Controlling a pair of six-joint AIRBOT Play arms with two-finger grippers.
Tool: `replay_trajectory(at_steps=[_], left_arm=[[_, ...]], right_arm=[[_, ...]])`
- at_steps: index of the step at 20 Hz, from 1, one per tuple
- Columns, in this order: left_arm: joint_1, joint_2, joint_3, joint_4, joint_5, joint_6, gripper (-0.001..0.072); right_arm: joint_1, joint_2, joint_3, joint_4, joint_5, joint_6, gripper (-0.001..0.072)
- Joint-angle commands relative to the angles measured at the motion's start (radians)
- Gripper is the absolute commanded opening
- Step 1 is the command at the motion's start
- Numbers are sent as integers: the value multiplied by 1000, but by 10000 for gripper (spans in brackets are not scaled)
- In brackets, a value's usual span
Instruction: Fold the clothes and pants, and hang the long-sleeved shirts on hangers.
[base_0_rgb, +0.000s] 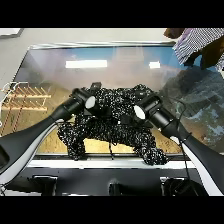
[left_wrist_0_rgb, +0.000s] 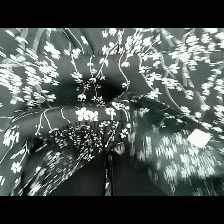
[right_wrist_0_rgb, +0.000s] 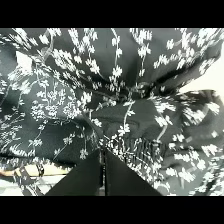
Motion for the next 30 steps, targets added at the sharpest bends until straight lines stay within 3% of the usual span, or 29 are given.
replay_trajectory(at_steps=[1, 9, 15, 22, 25, 30], left_arm=[[32, 66, 98, 10, -109, 72, 28], [57, 285, 274, 27, -267, 73, 28], [57, 441, 274, -14, -373, -30, 28], [-31, 405, 210, -79, -389, -88, 28], [-41, 403, 35, -99, -324, -89, 28], [-2, 376, -193, -193, -96, -95, 28]], right_arm=[[-1, 13, 130, -111, 57, -18, 31], [0, 14, 619, -206, 201, -120, 31], [0, 20, 877, -190, 378, -159, 31], [3, 43, 753, -101, 502, -191, 30], [3, 76, 590, -120, 437, -192, 30], [90, 155, 203, -197, 215, -62, 30]])
